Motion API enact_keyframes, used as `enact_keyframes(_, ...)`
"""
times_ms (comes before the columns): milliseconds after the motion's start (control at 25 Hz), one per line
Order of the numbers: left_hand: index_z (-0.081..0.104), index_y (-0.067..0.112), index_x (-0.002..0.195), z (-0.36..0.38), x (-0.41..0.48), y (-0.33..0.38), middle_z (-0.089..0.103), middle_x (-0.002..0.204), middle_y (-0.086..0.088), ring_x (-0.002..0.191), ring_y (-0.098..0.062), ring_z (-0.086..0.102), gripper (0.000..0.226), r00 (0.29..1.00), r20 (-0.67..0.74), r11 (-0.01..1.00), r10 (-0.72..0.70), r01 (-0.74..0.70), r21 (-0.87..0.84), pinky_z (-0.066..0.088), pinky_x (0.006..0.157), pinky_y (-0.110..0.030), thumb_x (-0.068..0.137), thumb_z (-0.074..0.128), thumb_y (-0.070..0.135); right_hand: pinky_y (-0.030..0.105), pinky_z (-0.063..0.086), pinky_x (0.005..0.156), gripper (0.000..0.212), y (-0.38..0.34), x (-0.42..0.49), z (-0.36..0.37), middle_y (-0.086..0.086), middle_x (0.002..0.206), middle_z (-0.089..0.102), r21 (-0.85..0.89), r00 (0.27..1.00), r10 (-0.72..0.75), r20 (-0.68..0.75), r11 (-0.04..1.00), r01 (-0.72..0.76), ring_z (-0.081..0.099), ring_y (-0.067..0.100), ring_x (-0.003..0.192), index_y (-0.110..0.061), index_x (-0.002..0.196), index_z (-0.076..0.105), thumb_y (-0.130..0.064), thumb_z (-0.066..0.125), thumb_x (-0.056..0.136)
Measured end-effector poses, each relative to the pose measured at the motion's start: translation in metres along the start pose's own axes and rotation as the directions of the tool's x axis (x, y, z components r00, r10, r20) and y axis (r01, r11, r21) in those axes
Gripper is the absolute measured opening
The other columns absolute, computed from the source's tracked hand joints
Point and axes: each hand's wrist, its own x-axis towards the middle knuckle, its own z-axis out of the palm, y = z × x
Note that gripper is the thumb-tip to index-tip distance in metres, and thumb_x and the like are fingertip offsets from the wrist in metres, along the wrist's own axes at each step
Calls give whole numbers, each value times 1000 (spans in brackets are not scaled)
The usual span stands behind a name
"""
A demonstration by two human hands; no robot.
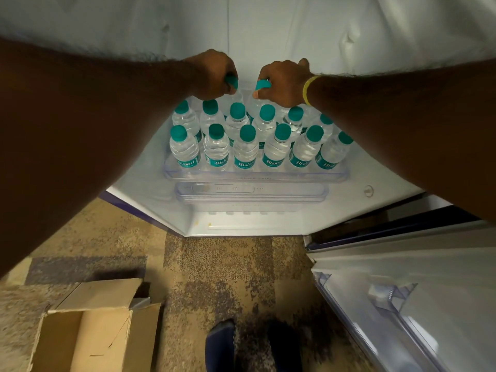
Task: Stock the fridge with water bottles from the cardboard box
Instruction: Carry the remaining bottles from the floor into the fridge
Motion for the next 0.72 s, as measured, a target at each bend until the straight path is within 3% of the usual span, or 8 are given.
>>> enact_keyframes(320, 53, 10, 134, 12, 2, -3, 53, 129, -14, 115, -31, 53, 38, 999, 40, 1000, -2, 2, -8, 37, 88, -32, 98, 54, 23, 48, 28, 100, 48, -2, 1, 7, 4, 122, 62, -60, 999, -12, 43, 998, 14, 54, 29, 113, -22, 125, 55, -58, 43, 96)
enact_keyframes(480, 45, 11, 142, 15, -3, -3, 50, 137, -14, 122, -32, 49, 44, 999, 38, 1000, 10, -10, 3, 38, 98, -35, 100, 50, 22, 51, 21, 108, 48, -4, 1, 3, 5, 127, 60, -73, 992, 41, 123, 997, -32, 52, 30, 118, -23, 131, 48, -55, 38, 97)
enact_keyframes(720, 37, 17, 147, 11, -16, -1, 44, 148, -9, 132, -30, 45, 50, 999, -28, 999, -18, 17, -27, 37, 108, -40, 99, 51, 23, 55, 12, 114, 51, -5, -15, -2, 11, 137, 54, -61, 996, 43, 77, 997, -38, 46, 34, 128, -21, 143, 40, -45, 40, 98)
